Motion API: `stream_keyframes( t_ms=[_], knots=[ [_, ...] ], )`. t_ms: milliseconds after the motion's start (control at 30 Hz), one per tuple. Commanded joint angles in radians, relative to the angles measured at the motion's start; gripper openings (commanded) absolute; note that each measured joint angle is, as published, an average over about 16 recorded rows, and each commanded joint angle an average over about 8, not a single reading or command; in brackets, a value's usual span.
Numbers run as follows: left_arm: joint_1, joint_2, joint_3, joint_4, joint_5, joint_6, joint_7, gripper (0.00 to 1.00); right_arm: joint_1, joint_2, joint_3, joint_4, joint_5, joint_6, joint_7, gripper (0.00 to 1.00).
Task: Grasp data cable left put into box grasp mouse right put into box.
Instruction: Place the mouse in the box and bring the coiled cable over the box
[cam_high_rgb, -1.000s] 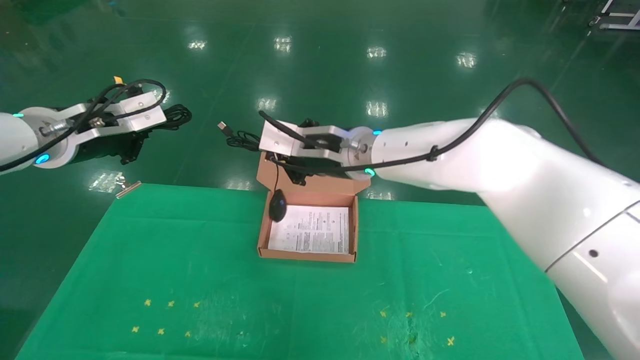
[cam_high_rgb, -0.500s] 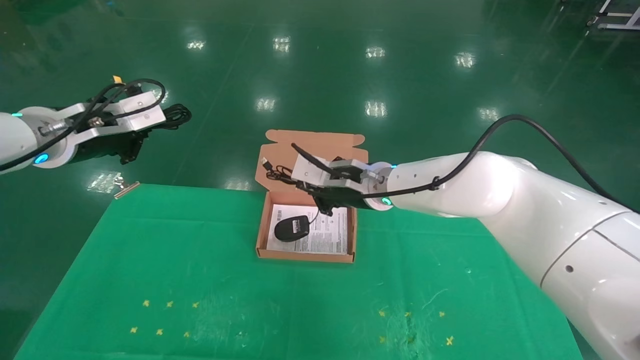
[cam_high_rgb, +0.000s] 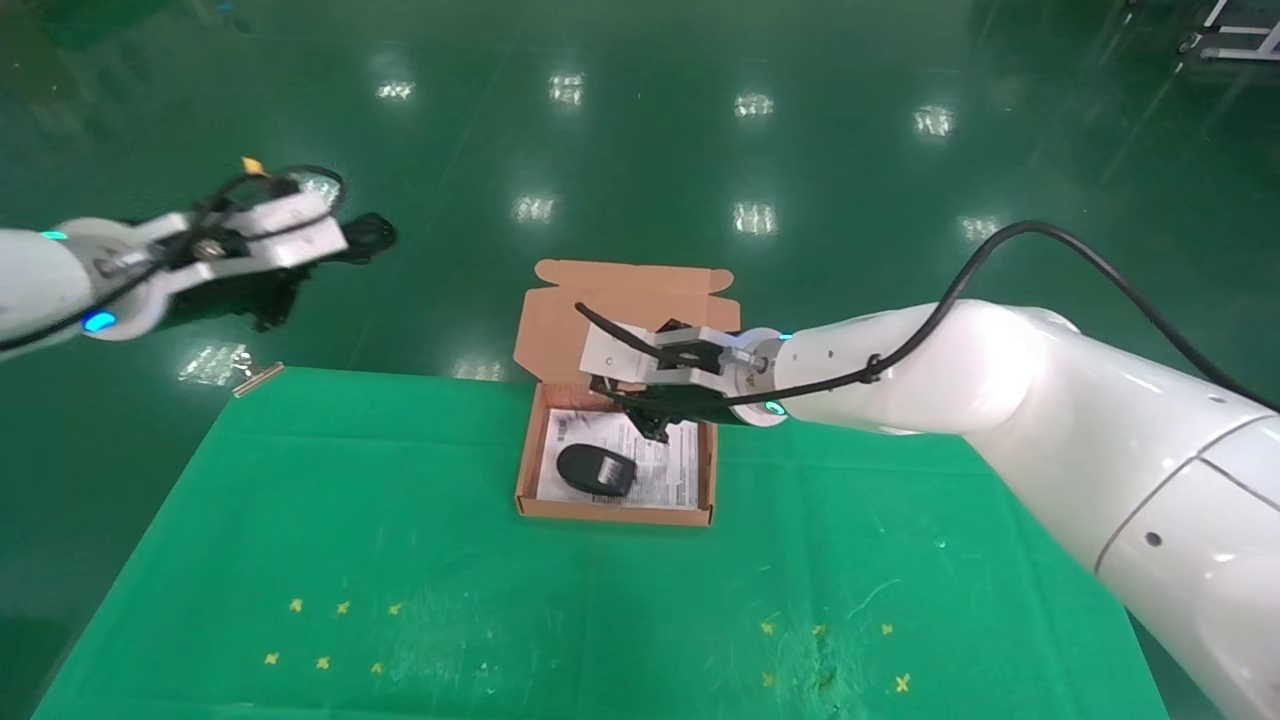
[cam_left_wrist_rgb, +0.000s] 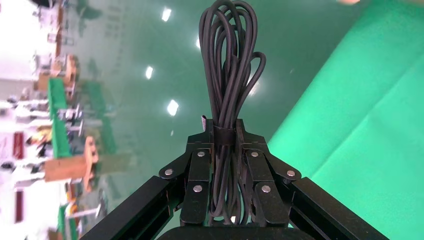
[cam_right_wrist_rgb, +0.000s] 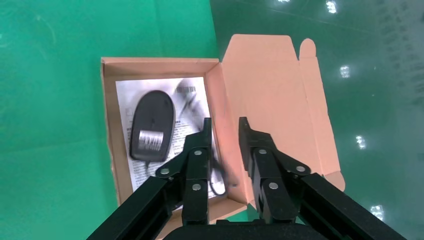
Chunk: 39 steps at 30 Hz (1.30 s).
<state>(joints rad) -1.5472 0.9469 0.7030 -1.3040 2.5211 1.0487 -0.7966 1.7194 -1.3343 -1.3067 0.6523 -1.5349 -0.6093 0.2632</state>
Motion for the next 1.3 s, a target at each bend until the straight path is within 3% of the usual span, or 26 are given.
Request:
stream_keyframes(
  t_ms=[33,233,467,900,1300],
  knots=[
    [0.006,0.005,0.002,0.002,-0.01,-0.008,0.006,0.0,-0.001,0.006,-0.004,0.012,0.0,0.001,0.004,1.0],
    [0.031,0.059,0.028,0.05,-0.039,-0.061,0.057,0.0,0.02,0.07,-0.004,0.055,-0.014,0.005,0.023,1.0],
    [0.068,0.158,0.066,0.17,-0.067,-0.188,0.143,0.0,0.057,0.198,-0.008,0.146,-0.053,0.004,0.071,1.0],
    [0.08,0.37,0.138,0.484,-0.196,-0.413,0.39,0.0,0.125,0.433,-0.041,0.409,-0.192,-0.047,0.244,1.0],
    [0.086,0.416,0.248,0.613,-0.421,-0.514,0.577,0.0,0.127,0.496,-0.066,0.548,-0.326,-0.074,0.422,1.0]
  ],
)
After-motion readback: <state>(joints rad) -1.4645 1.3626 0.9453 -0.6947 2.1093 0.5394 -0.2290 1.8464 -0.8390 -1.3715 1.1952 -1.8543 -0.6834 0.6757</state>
